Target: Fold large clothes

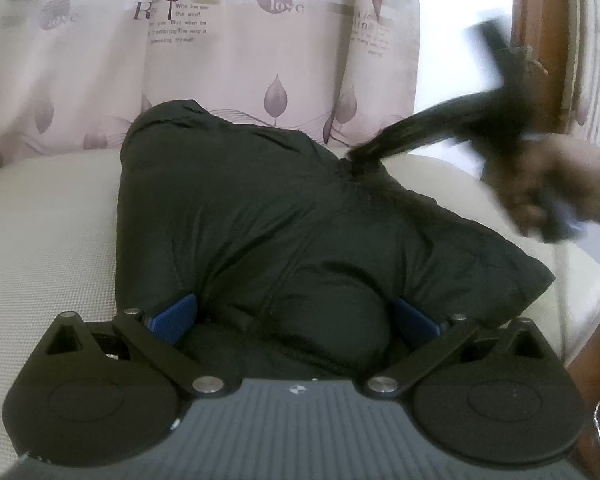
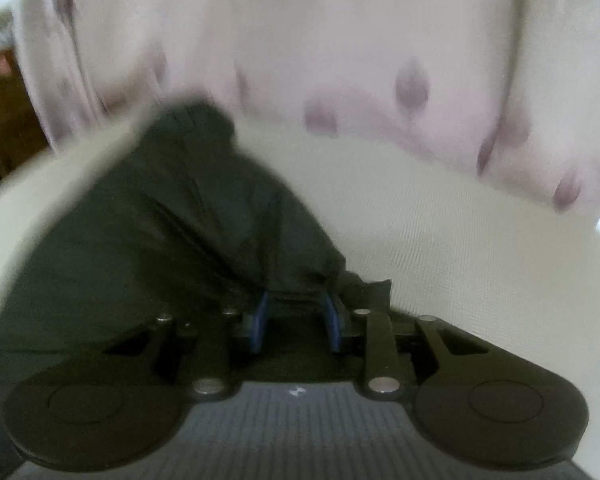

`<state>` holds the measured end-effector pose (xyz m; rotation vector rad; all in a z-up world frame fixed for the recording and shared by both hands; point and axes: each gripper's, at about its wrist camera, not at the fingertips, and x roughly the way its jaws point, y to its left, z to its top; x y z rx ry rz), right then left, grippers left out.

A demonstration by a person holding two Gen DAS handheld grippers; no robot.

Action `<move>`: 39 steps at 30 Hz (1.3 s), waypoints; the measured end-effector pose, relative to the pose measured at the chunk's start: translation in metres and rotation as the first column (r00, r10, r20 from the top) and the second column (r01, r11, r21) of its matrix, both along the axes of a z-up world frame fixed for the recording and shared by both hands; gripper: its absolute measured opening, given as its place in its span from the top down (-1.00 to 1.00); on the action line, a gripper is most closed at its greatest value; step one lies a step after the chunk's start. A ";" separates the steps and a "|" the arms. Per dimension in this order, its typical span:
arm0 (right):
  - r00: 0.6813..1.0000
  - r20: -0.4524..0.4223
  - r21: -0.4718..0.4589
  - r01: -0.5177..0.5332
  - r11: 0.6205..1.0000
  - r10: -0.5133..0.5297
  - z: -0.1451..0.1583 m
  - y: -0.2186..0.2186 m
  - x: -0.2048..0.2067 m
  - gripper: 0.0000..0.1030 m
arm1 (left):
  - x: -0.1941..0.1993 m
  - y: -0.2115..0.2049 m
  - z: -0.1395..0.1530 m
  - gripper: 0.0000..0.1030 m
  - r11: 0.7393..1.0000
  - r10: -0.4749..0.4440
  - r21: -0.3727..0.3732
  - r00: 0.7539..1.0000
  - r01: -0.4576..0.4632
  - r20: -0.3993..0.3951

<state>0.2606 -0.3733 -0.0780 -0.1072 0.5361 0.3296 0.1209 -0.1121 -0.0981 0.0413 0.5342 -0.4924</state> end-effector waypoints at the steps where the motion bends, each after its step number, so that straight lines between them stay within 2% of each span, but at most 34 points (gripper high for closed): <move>1: 0.998 0.053 0.012 -0.029 0.999 0.029 0.006 -0.002 -0.025 0.43 | 0.000 0.001 0.000 -1.00 1.000 -0.002 -0.004 1.000 0.002 -0.002; 3: 0.990 0.129 -0.026 -0.056 0.998 0.059 0.008 0.002 -0.072 0.43 | 0.001 0.001 0.001 -1.00 1.000 -0.002 -0.005 1.000 0.002 -0.003; 5: 0.981 0.177 -0.073 -0.067 0.995 0.079 -0.005 0.007 -0.119 0.44 | 0.000 0.001 0.001 -1.00 1.000 -0.002 -0.002 1.000 0.002 -0.001; 7: 0.978 0.200 -0.130 -0.030 0.991 0.056 -0.024 0.013 -0.147 0.44 | 0.000 0.001 0.001 -1.00 1.000 -0.006 0.007 1.000 0.006 0.003; 9: 0.977 0.210 -0.174 0.012 0.985 0.026 -0.049 0.014 -0.158 0.46 | 0.000 0.001 0.001 -1.00 1.000 -0.011 0.012 1.000 0.010 0.001; 10: 0.981 0.192 -0.152 0.033 0.988 -0.003 -0.059 0.010 -0.155 0.47 | -0.001 0.000 0.001 -1.00 1.000 -0.014 0.019 1.000 0.014 0.002; 12: 0.989 0.132 -0.007 0.071 0.997 -0.069 -0.077 -0.004 -0.143 0.49 | -0.003 -0.002 0.000 -1.00 0.999 -0.018 0.037 1.000 0.017 0.010; 13: 0.989 0.120 0.033 0.085 0.996 -0.088 -0.084 -0.007 -0.137 0.49 | -0.004 -0.002 -0.001 -1.00 0.999 -0.014 0.038 1.000 0.014 0.012; 17: 0.980 0.157 0.064 0.112 0.992 -0.121 -0.101 0.002 -0.130 0.49 | -0.003 -0.002 -0.003 -1.00 0.999 -0.008 0.039 1.000 0.007 0.017; 21: 0.991 0.082 0.176 0.086 0.981 -0.102 -0.092 -0.019 -0.128 0.47 | -0.009 0.000 0.003 -1.00 0.999 0.018 0.029 0.999 -0.019 0.034; 23: 0.989 0.084 0.294 0.088 0.952 -0.117 -0.084 -0.043 -0.139 0.47 | -0.014 0.009 0.011 -1.00 0.999 0.048 -0.004 0.998 -0.048 0.041; 25: 0.981 0.070 0.461 0.127 0.878 -0.179 -0.074 -0.075 -0.155 0.42 | -0.018 0.018 0.019 -1.00 0.997 0.082 -0.018 0.995 -0.081 0.055; 26: 0.984 0.036 0.535 0.130 0.835 -0.176 -0.072 -0.090 -0.160 0.32 | -0.020 0.024 0.022 -1.00 0.996 0.087 -0.032 0.994 -0.086 0.058; 27: 0.987 0.010 0.583 0.126 0.802 -0.163 -0.072 -0.102 -0.164 0.25 | -0.020 0.028 0.025 -1.00 0.996 0.086 -0.042 0.995 -0.083 0.058; 28: 0.986 0.001 0.598 0.133 0.790 -0.166 -0.072 -0.108 -0.169 0.23 | -0.020 0.032 0.027 -1.00 0.995 0.090 -0.046 0.994 -0.087 0.058; 31: 0.983 -0.002 0.549 0.155 0.821 -0.184 -0.072 -0.108 -0.182 -0.12 | -0.020 0.037 0.026 -1.00 0.994 0.110 -0.032 0.993 -0.109 0.051; 33: 0.986 -0.020 0.535 0.149 0.831 -0.164 -0.077 -0.100 -0.188 -0.63 | -0.019 0.039 0.021 -1.00 0.992 0.118 -0.045 0.993 -0.117 0.024; 34: 0.986 -0.032 0.522 0.154 0.839 -0.162 -0.080 -0.095 -0.186 -0.69 | -0.018 0.040 0.019 -1.00 0.991 0.118 -0.058 0.993 -0.118 0.002; 38: 0.985 -0.085 0.431 0.173 0.885 -0.151 -0.091 -0.073 -0.160 -0.65 | -0.011 0.042 0.014 -1.00 0.992 0.097 -0.082 0.994 -0.101 -0.046; 39: 0.985 -0.104 0.426 0.166 0.889 -0.134 -0.094 -0.069 -0.153 -0.19 | -0.009 0.042 0.013 -1.00 0.992 0.088 -0.085 0.995 -0.093 -0.054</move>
